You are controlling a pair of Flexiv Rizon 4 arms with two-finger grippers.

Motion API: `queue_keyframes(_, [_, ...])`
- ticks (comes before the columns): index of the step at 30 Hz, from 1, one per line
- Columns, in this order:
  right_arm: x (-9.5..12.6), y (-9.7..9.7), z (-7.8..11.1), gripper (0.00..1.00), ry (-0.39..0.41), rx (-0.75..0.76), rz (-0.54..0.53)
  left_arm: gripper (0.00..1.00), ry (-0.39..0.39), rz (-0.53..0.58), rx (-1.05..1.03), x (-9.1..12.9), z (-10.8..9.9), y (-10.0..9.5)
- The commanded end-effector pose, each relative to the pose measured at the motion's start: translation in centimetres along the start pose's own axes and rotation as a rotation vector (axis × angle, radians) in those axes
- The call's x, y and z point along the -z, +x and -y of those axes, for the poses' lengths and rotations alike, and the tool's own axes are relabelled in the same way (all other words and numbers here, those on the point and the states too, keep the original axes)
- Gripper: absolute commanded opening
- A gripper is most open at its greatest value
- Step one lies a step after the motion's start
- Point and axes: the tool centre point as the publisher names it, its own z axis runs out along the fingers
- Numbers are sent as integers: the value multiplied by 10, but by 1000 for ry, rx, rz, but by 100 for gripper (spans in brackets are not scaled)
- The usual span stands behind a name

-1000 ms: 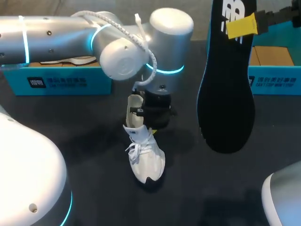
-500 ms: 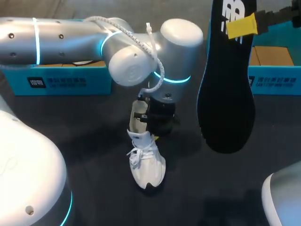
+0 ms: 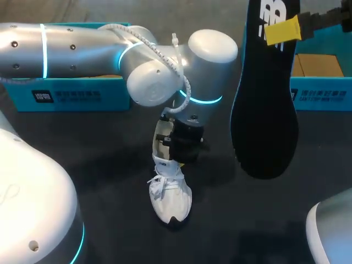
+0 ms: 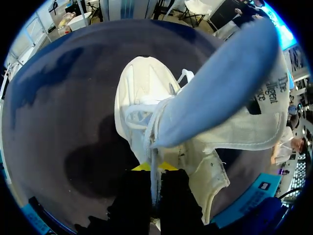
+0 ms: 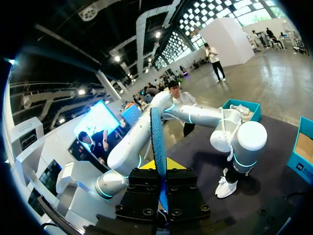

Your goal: Take the shoe out of the shoebox, open the shoe tongue, remove and reinsert the insole, then place the shoe into the shoebox

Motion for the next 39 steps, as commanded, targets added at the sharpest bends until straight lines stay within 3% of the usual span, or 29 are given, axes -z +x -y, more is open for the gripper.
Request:
queue_keyframes(1, [-1, 1, -3, 0, 6, -2, 2, 0, -12, 4, -14, 3, 8, 7])
queue_keyframes(23, [-1, 1, -3, 0, 6, -2, 2, 0, -28, 7, -26, 26, 9, 4])
queue_keyframes(39, [-1, 1, -3, 0, 6, -2, 2, 0, -32, -4, -37, 6, 3, 1])
